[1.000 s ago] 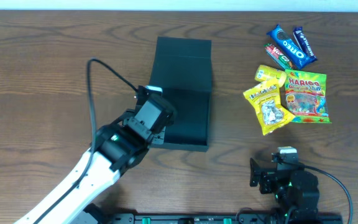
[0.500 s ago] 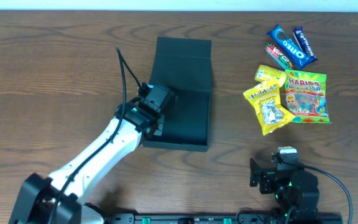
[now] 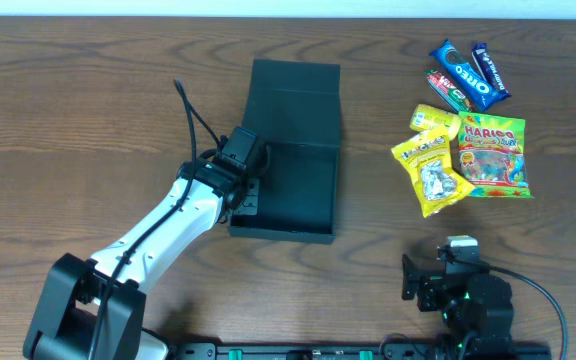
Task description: Pack container
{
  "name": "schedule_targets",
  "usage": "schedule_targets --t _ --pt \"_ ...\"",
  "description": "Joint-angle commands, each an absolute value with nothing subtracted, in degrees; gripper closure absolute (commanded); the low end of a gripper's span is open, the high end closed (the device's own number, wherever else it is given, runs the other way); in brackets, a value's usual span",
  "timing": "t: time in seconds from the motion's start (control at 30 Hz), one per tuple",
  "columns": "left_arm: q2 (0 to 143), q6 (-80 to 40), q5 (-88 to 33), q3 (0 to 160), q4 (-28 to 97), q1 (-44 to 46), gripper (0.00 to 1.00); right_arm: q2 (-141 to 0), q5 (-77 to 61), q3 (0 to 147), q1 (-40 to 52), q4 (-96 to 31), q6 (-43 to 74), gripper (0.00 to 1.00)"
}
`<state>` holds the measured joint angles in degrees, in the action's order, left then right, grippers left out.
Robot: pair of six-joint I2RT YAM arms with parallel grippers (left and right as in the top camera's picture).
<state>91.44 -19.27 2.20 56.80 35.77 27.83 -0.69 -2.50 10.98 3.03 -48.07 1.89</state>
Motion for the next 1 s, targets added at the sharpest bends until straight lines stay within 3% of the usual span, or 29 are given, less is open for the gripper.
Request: schedule_targets --t 0.0,0.53,0.6,0.97 --pt "91.8 -21.6 -2.3 56.3 36.0 27.6 0.94 -0.4 -1.9 10.7 3.4 -48.0 2.3 0.01" --pt "91.8 -27.0 -4.6 56.3 39.7 27.8 0.92 -0.4 -1.9 10.7 3.4 -48.0 2.3 0.01" --pt "91.8 -27.0 -4.9 56.3 39.8 27.8 0.60 -0.4 -1.9 10.7 3.4 -48.0 2.3 0.01" --pt "76.9 -26.8 -7.4 58.5 40.1 27.8 0.19 -0.4 -1.9 10.7 3.4 -48.0 2.3 0.01"
